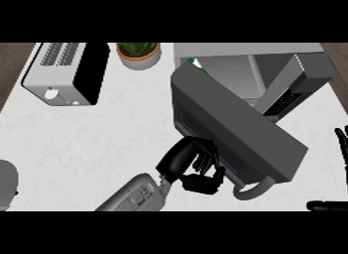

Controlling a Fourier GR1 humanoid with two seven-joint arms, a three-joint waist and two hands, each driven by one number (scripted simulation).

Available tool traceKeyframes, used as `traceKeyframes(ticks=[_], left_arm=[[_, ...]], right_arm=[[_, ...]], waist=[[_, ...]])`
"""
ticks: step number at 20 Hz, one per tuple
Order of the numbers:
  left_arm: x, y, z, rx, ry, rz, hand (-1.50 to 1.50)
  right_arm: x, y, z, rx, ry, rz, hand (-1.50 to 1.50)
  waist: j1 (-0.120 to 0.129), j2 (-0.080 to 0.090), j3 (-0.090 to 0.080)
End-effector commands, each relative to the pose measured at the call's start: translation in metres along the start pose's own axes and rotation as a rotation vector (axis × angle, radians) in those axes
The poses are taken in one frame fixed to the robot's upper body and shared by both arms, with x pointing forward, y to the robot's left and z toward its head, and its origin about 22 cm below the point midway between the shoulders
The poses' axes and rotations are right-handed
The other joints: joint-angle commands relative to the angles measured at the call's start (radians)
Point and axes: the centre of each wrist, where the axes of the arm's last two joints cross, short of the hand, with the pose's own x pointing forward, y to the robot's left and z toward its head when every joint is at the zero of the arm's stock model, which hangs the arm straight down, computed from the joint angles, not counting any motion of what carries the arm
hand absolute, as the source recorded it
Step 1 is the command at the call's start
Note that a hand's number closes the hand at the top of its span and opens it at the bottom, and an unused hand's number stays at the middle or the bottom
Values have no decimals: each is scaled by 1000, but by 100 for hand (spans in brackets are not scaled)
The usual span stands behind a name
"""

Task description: Pick up the milk, place it into the microwave and close the microwave

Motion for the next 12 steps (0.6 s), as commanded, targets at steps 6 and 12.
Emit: traceKeyframes(ticks=[6,12], left_arm=[[2,-23,-21,-85,125,-8,-150],[21,-3,-44,39,-6,62,150]], right_arm=[[17,15,-30,151,-47,-91,-150],[38,17,-59,271,-90,-126,-150]], waist=[[-81,17,-1],[-148,32,-4]])
